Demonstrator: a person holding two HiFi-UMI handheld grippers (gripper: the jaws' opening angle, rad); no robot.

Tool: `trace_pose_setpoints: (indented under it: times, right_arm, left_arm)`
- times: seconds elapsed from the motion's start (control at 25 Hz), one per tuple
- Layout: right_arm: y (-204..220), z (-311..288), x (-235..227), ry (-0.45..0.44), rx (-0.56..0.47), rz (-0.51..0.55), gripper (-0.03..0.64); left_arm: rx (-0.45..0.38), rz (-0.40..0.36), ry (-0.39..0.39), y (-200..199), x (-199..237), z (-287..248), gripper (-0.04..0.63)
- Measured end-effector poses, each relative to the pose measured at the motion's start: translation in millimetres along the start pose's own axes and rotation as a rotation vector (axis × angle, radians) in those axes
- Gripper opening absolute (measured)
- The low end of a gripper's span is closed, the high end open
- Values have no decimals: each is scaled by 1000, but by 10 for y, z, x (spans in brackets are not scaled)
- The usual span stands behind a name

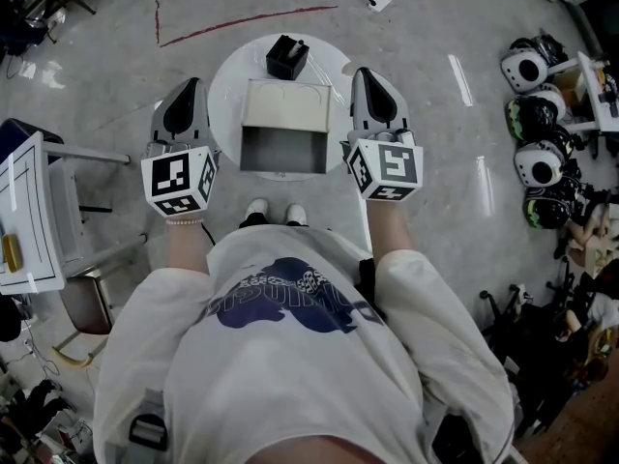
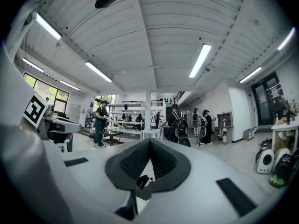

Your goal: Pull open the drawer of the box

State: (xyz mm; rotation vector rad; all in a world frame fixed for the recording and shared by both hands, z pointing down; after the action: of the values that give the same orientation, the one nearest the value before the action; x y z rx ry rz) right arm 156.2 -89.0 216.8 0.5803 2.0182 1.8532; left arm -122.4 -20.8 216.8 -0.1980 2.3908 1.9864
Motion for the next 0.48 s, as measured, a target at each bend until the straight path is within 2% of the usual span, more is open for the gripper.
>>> trace_pose_setpoints:
  times: [0.2, 0.48]
  right_arm:
    - [24, -46, 59, 7, 43, 51, -3]
    - [-19, -86, 92, -7, 36, 61, -3]
  left_arm:
    - [5, -4, -1, 11, 37, -13, 8]
    - [3, -11, -12, -51, 94, 0, 8]
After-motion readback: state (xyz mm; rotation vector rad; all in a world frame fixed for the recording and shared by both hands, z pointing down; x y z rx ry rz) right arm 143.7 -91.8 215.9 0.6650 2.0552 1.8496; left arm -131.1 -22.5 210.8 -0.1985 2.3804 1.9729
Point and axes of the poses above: the fingertips, and each gripper's own axes: z backward along the fingers, x to its left, y out of its underside, the point moved 6 cm from there along z, backward along the fingers, and after that the axes turned 4 degrees about x, right-handed, at the moved point
